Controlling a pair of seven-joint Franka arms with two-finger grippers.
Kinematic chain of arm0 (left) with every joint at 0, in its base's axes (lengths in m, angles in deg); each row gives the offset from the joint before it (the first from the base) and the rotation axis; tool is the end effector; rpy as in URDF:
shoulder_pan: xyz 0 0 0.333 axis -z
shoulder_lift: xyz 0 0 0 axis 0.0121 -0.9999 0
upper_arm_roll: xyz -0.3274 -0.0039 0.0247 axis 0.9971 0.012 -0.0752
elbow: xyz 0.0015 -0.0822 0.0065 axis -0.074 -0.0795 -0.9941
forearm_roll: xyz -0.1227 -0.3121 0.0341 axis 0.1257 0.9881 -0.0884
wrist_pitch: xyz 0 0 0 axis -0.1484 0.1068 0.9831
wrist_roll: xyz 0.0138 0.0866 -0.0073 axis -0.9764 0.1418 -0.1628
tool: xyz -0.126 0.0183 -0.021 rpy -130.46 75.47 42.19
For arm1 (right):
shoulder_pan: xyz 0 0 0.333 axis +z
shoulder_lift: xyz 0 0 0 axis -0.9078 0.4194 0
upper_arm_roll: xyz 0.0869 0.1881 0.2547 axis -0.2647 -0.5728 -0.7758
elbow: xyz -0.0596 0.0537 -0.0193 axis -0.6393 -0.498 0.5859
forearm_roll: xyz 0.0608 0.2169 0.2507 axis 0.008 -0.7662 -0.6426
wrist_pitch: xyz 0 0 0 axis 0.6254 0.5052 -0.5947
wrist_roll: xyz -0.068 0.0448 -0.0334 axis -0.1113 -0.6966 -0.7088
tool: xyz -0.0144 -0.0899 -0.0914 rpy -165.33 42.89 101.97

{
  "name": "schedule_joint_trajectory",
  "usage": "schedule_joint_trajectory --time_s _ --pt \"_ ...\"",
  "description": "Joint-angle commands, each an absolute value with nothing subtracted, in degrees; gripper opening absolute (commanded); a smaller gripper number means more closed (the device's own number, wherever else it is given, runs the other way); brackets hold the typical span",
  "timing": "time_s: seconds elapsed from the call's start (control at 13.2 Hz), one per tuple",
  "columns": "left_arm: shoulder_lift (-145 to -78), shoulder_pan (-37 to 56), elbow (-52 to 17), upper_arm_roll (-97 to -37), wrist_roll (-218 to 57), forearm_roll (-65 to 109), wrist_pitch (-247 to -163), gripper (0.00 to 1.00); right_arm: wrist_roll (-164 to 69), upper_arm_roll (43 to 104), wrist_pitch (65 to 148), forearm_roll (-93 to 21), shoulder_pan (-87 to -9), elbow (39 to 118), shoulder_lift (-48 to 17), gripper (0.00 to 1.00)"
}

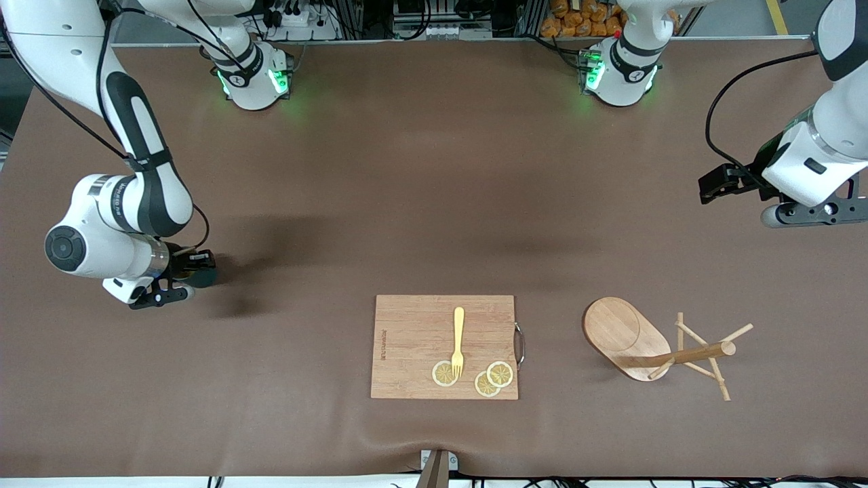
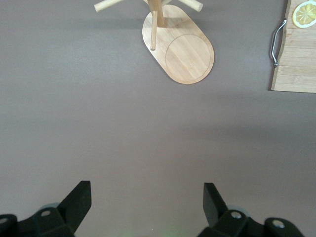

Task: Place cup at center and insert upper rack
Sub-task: 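Close the right gripper on the teal mug rim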

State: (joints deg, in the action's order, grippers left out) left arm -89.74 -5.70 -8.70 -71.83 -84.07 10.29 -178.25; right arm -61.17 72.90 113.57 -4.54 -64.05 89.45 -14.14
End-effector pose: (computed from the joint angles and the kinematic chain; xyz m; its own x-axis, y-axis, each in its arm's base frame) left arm 0.5122 -0.0549 0.5770 0.9965 0.0483 -0.0688 0.0455 -0.9981 -0.0411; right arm 0.5592 -0.0262 0.2776 0.9563 0.2159 -0.1974 0.1987 -0.9746 -0.1037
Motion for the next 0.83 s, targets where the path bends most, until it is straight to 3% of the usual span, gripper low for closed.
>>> schedule_joint_trajectory --time_s 0.0,0.76 --pt "-90.0 -5.5 -8.2 -71.4 -85.0 10.1 -177.6 1.0 -64.3 73.0 114.1 -4.8 -64.2 89.2 -14.1 0.01" --pt "-90.0 -5.5 -8.3 -71.3 -85.1 10.1 -177.6 1.0 -53.6 72.7 112.8 -5.4 -59.9 86.6 -18.2 0.0"
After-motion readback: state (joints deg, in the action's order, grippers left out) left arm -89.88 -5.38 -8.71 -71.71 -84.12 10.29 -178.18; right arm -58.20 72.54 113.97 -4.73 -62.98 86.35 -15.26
